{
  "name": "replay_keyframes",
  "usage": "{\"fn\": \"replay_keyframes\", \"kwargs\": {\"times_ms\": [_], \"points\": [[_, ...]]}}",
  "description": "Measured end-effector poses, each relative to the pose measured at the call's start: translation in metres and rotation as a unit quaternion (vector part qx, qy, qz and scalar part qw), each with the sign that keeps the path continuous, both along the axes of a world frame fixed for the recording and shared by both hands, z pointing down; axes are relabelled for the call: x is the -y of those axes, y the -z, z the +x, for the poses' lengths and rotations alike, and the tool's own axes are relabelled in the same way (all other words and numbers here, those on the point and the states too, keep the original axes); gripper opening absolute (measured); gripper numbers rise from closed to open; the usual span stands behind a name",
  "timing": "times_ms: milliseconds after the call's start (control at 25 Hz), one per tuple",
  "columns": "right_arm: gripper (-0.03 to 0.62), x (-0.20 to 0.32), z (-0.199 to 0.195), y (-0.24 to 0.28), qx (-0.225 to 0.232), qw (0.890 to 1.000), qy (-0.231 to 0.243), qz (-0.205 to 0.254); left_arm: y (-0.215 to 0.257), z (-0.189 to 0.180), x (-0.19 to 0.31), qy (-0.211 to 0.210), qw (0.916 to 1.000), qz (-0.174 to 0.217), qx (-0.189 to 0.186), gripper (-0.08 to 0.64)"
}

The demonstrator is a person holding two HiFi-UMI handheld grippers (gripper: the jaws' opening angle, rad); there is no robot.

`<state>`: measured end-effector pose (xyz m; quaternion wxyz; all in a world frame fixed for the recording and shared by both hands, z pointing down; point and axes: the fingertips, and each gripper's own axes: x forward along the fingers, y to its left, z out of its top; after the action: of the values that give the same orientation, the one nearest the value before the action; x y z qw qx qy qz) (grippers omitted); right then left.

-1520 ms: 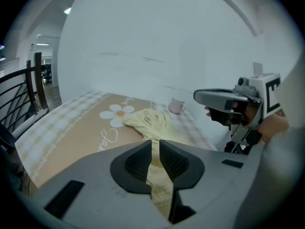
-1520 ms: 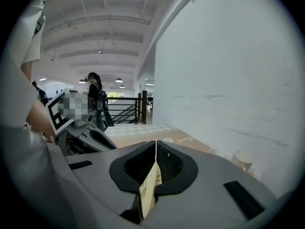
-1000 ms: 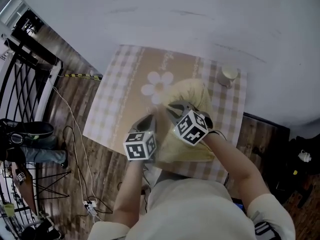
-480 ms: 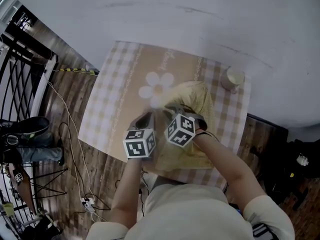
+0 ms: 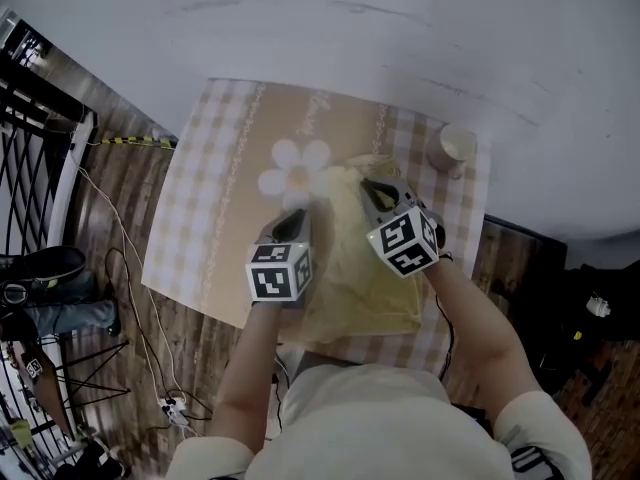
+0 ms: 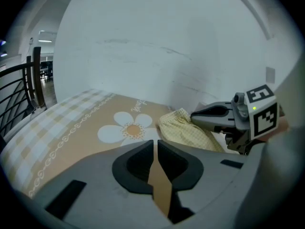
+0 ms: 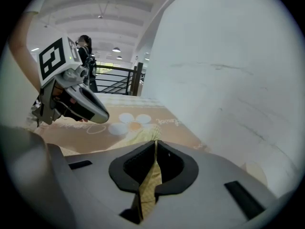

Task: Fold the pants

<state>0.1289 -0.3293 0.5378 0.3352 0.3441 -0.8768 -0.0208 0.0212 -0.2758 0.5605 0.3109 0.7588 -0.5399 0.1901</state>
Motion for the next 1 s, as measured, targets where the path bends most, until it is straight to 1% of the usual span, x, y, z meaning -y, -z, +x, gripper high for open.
{"fn": "replay_keyframes", "kwargs": {"times_ms": [80,200,280,360,480,520,600,640,680,760,880,1000], "points": [[0.012,0.013,0.026,0.000,0.010,0.999,-0.039,-0.008,0.000,0.010,0.007,-0.010,0.9999,0.004,-0.002,0.026],[0.012,0.024,0.060,-0.007,0.026,0.995,-0.093,-0.033,0.001,0.024,0.020,-0.022,0.9997,0.009,-0.005,0.028],[0.012,0.028,0.079,-0.014,0.030,0.991,-0.121,-0.046,0.001,0.031,0.030,-0.028,0.9995,0.009,-0.009,0.028],[0.012,0.031,0.091,-0.022,0.032,0.988,-0.139,-0.058,0.000,0.038,0.040,-0.034,0.9993,0.004,-0.016,0.028],[0.012,0.033,0.096,-0.036,0.045,0.984,-0.146,-0.089,-0.007,0.051,0.053,-0.051,0.9981,-0.013,-0.032,0.030],[0.014,0.034,0.095,-0.040,0.053,0.983,-0.146,-0.100,-0.011,0.056,0.057,-0.058,0.9973,-0.021,-0.039,0.048],[0.015,0.036,0.094,-0.045,0.068,0.980,-0.145,-0.122,-0.018,0.065,0.063,-0.071,0.9953,-0.037,-0.054,0.114],[0.023,0.037,0.093,-0.047,0.072,0.978,-0.144,-0.131,-0.022,0.068,0.066,-0.076,0.9944,-0.044,-0.059,0.120],[0.065,0.039,0.094,-0.049,0.076,0.977,-0.143,-0.138,-0.025,0.070,0.068,-0.080,0.9937,-0.051,-0.061,0.125],[0.094,0.042,0.093,-0.052,0.081,0.975,-0.139,-0.155,-0.031,0.074,0.072,-0.088,0.9923,-0.062,-0.060,0.131],[0.103,0.043,0.091,-0.059,0.083,0.970,-0.127,-0.187,-0.038,0.079,0.075,-0.101,0.9904,-0.076,-0.056,0.140],[0.103,0.043,0.089,-0.068,0.075,0.965,-0.120,-0.219,-0.040,0.086,0.076,-0.111,0.9884,-0.086,-0.058,0.140]]}}
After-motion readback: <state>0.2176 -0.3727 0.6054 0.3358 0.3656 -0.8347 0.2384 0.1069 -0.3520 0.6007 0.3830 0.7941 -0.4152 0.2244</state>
